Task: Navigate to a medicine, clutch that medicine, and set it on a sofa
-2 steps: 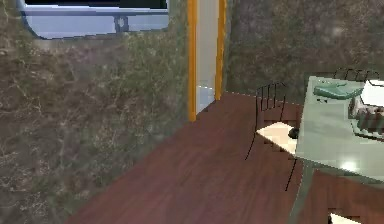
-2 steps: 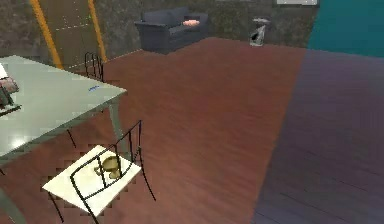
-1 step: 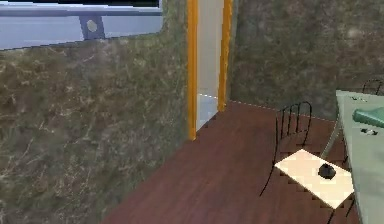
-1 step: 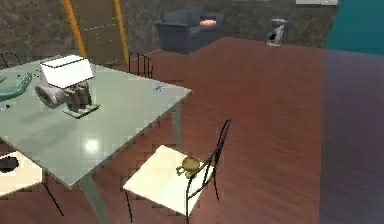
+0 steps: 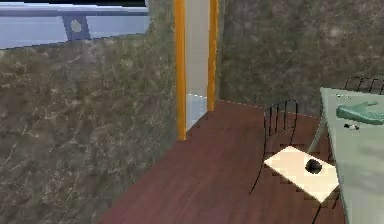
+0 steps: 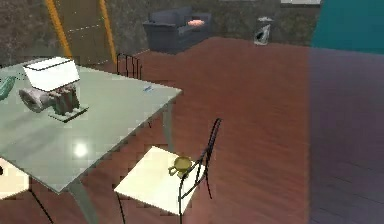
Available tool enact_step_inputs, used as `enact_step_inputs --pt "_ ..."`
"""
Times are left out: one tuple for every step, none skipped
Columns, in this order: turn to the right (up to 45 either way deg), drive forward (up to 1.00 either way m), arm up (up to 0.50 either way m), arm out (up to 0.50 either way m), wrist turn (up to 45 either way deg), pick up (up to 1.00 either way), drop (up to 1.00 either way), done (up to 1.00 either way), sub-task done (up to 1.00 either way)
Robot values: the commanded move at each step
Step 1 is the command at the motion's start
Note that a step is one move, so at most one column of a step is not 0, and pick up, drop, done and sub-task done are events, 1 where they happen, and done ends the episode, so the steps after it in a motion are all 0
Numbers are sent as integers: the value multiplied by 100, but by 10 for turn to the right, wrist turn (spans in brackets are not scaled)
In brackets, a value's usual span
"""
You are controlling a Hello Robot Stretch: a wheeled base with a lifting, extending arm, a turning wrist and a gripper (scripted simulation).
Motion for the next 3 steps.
enact_step_inputs --pt "0 100 0 0 0 0 0 0 0" --pt "60 0 0 0 0 0 0 0 0" --pt "0 5 0 0 0 0 0 0 0"
